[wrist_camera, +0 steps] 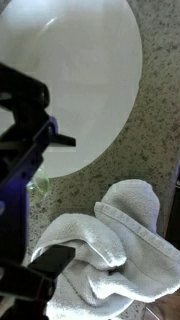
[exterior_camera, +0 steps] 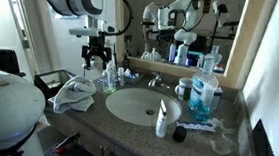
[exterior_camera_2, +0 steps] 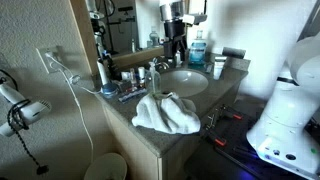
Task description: Put the mug cup in the sink
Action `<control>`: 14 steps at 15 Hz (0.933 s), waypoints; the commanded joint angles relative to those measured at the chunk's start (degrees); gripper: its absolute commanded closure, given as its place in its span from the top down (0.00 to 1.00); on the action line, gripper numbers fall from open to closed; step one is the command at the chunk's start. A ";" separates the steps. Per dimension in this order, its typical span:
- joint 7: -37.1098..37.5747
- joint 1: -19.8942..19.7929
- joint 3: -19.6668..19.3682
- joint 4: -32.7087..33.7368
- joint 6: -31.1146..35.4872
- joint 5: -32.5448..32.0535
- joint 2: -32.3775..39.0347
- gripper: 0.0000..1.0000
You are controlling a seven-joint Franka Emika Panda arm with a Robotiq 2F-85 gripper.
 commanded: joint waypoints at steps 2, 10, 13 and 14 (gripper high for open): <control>0.01 0.02 -0.01 0.07 -0.08 -0.01 0.02 1.00; 3.88 -6.08 -5.55 0.97 3.71 0.44 1.76 1.00; 4.74 -10.08 -9.34 1.36 11.57 -0.48 3.94 1.00; 4.81 -11.46 -10.45 1.74 14.92 -1.28 5.44 1.00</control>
